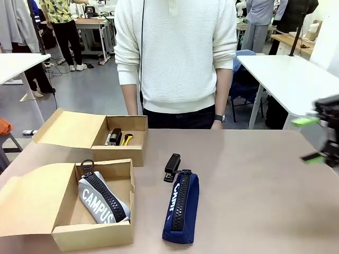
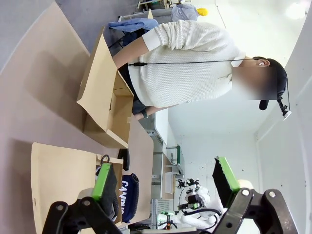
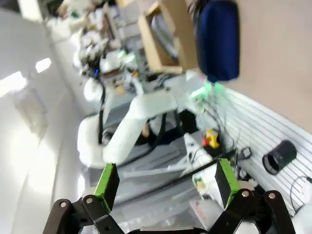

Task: Place items inside the box.
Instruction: Pick up a Pencil pouch or Stapler and place it inside the Mailer Box closest to the robot.

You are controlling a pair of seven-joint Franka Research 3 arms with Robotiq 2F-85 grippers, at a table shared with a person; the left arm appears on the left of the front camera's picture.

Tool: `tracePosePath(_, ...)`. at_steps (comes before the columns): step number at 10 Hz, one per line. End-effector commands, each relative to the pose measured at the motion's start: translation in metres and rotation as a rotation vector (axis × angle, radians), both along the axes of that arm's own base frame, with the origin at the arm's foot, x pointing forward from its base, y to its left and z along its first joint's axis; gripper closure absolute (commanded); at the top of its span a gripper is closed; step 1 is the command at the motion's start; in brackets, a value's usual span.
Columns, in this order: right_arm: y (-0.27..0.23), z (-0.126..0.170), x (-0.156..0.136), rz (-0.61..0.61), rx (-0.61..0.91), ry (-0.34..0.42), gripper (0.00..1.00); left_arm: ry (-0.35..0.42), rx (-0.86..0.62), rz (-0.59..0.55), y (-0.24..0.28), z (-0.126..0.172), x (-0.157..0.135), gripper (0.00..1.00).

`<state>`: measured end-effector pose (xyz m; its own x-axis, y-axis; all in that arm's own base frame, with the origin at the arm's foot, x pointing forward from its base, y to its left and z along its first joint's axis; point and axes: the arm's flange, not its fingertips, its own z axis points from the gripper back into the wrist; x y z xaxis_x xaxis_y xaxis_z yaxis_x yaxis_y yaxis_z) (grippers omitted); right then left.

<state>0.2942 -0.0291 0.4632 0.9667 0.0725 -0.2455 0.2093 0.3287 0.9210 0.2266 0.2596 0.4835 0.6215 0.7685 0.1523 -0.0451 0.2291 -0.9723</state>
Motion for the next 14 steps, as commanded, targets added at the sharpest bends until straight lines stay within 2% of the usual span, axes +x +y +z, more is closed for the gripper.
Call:
tracePosePath(1,-0.055,-0.029,-0.027,-0.001,0.076,-0.015,0.0,-0.023,0.004,-0.005,0.0,0.0,0.0,0.0)
tracePosePath(2,-0.031,-0.034,-0.03,-0.165,-0.114,0.033,0.0,-0.023,0.004,-0.005,0.0,0.0,0.0,0.0)
tracePosePath(3,-0.035,-0.011,-0.018,0.012,0.063,-0.009,0.0,-0.023,0.004,-0.005,0.0,0.0,0.0,0.0)
tracePosePath(11,-0.035,-0.011,-0.018,0.012,0.063,-0.009,0.0,-0.023,0.004,-0.005,0.0,0.0,0.0,0.0)
tracePosePath(13,-0.025,-0.006,-0.029,0.024,-0.032,0.021,0.0,-0.023,0.004,-0.005,0.0,0.0,0.0,0.0)
tracePosePath(14,0.037,-0.008,-0.001,0.128,-0.185,-0.007,0.0,-0.023,0.004,-0.005,0.0,0.0,0.0,0.0)
